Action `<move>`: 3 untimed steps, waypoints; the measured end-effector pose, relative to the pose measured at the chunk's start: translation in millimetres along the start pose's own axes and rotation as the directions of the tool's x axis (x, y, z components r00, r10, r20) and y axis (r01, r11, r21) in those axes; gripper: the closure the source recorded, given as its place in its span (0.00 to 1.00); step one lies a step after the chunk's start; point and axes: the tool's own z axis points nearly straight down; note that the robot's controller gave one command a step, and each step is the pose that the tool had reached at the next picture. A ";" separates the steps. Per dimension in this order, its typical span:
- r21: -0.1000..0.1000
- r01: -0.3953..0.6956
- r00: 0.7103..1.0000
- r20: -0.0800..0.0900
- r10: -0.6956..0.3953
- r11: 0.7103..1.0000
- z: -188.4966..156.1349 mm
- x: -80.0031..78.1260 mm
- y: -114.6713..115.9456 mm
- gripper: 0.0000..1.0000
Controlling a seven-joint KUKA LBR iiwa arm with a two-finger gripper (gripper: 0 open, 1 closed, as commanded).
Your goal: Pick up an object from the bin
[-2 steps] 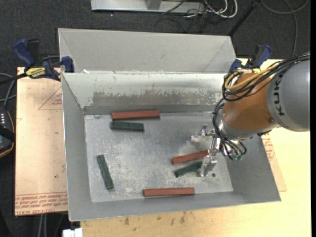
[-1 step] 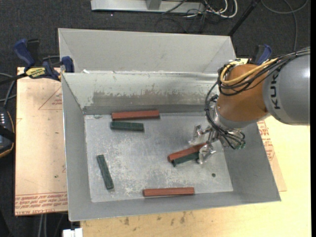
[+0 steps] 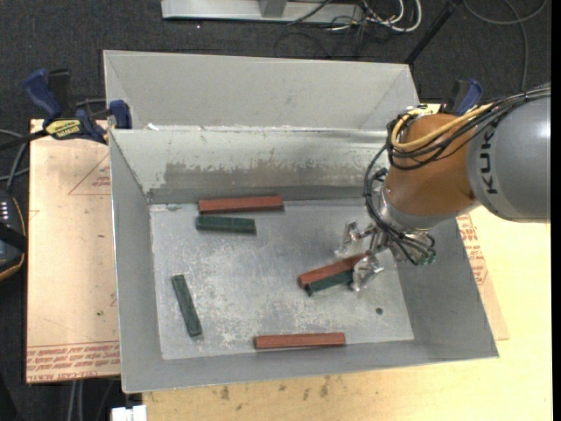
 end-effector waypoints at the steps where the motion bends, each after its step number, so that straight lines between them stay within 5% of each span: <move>1: -0.001 -0.001 1.000 0.000 0.001 1.000 -1.7 0.0 0.0 1.00; 3: -0.011 -0.001 1.000 -0.011 0.001 1.000 -22.4 2.2 2.9 1.00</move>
Offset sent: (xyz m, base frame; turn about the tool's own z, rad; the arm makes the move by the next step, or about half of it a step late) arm 0.0000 -0.0001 0.0441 0.0000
